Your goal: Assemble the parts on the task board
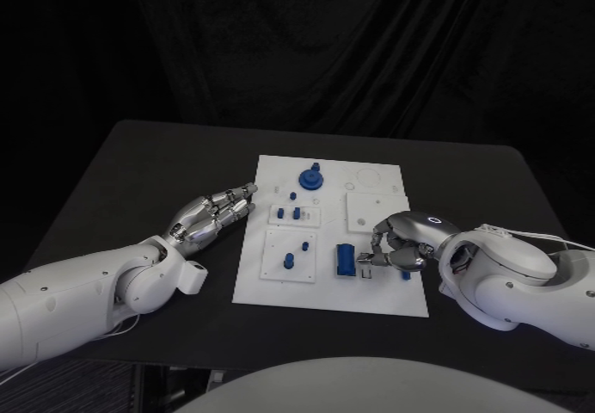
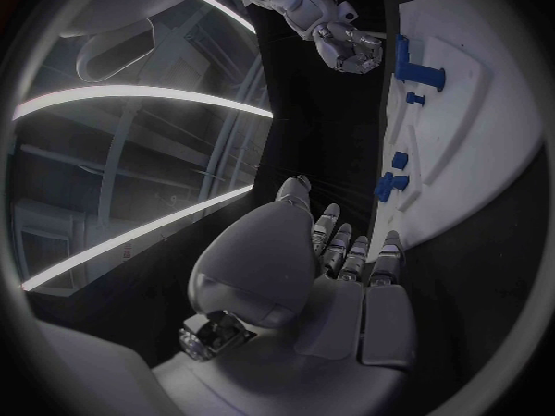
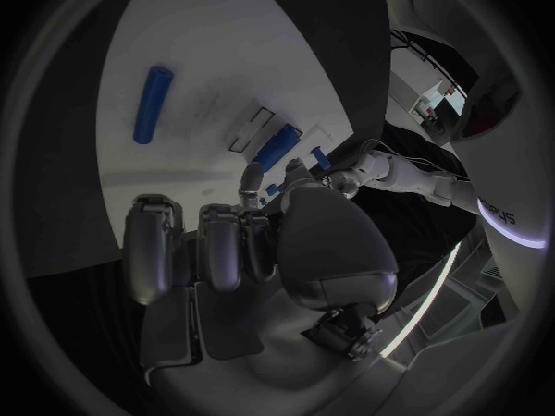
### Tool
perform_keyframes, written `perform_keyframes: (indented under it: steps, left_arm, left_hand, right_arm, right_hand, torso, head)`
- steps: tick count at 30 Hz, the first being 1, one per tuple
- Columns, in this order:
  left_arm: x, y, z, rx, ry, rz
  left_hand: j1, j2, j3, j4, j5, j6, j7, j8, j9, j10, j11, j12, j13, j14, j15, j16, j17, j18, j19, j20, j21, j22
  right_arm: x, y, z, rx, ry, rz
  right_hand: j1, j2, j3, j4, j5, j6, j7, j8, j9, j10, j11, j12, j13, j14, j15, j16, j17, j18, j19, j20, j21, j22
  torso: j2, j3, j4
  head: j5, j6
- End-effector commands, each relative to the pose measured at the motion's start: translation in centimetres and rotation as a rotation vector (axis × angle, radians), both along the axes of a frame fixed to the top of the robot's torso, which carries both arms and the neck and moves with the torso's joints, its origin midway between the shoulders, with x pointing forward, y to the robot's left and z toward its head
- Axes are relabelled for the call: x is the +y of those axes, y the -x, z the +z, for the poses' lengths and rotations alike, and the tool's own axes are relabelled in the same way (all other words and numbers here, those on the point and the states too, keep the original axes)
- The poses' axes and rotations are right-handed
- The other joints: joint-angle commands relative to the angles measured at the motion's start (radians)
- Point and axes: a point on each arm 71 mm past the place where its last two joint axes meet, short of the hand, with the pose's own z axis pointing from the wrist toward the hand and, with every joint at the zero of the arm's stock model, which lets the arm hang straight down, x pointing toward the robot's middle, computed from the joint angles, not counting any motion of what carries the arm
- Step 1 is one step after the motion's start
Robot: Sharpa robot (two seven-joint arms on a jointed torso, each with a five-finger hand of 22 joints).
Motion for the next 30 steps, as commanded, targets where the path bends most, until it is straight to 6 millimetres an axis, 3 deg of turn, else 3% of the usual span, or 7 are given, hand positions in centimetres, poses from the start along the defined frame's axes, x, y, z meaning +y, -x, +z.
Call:
perform_keyframes:
  steps: [1,9,16,30]
  left_arm:
    - [-0.1,0.0,0.3,-0.034,0.038,0.001]
    - [-0.1,0.1,0.2,-0.028,0.037,-0.002]
    - [-0.1,0.1,0.2,-0.025,0.035,-0.002]
    - [-0.1,0.1,0.1,-0.021,0.034,-0.004]
  left_hand:
    - [0.008,-0.003,0.004,0.000,0.006,-0.002,0.005,0.003,0.000,0.003,0.003,0.001,0.000,-0.002,0.001,-0.007,-0.002,0.012,0.002,0.000,0.005,0.000]
    - [0.008,-0.002,0.004,0.001,0.005,-0.003,0.006,0.003,0.000,0.002,0.004,0.001,0.000,-0.002,0.001,-0.007,-0.002,0.012,0.002,0.000,0.004,-0.001]
    - [0.008,-0.002,0.004,0.001,0.005,-0.003,0.006,0.003,0.000,0.002,0.004,0.001,0.000,-0.002,0.001,-0.007,-0.002,0.012,0.002,0.000,0.004,-0.001]
    - [0.006,-0.001,0.004,0.003,0.003,-0.004,0.008,0.002,-0.001,0.001,0.007,0.000,0.000,-0.002,0.004,-0.007,-0.002,0.012,0.002,0.001,0.004,-0.001]
  right_arm:
    - [0.6,-0.1,-0.1,-0.028,-0.010,0.030]
    - [1.5,0.0,-0.8,-0.006,-0.008,0.061]
    - [1.9,0.1,-1.3,0.010,-0.002,0.075]
    - [1.8,-0.1,-1.7,0.021,0.012,0.074]
  right_hand:
    - [0.011,-0.003,-0.008,0.000,-0.020,-0.008,-0.001,0.015,0.017,0.105,-0.007,0.003,0.263,0.082,-0.009,0.003,0.135,0.002,0.050,-0.010,0.004,0.220]
    - [0.000,-0.014,-0.013,0.005,-0.051,-0.016,-0.005,0.041,0.049,0.105,-0.010,0.003,0.263,0.081,-0.012,0.002,0.132,0.002,0.050,-0.013,0.003,0.220]
    - [-0.009,-0.028,-0.014,0.008,-0.055,-0.017,-0.007,0.051,0.060,0.105,-0.012,0.003,0.263,0.081,-0.014,0.001,0.131,0.002,0.049,-0.014,0.002,0.219]
    - [0.011,-0.029,0.002,0.000,-0.051,-0.023,-0.009,0.060,0.074,0.105,-0.014,0.003,0.263,0.081,-0.016,0.001,0.131,0.002,0.049,-0.016,0.002,0.219]
  torso:
    - [0.001,-0.0002,-0.0012]
    - [0.000,-0.0003,-0.0013]
    - [0.000,0.0002,-0.0004]
    - [0.000,-0.0002,-0.0024]
  head:
    - [0.005,0.000]
    - [0.011,0.000]
    - [0.010,0.000]
    - [0.012,0.000]
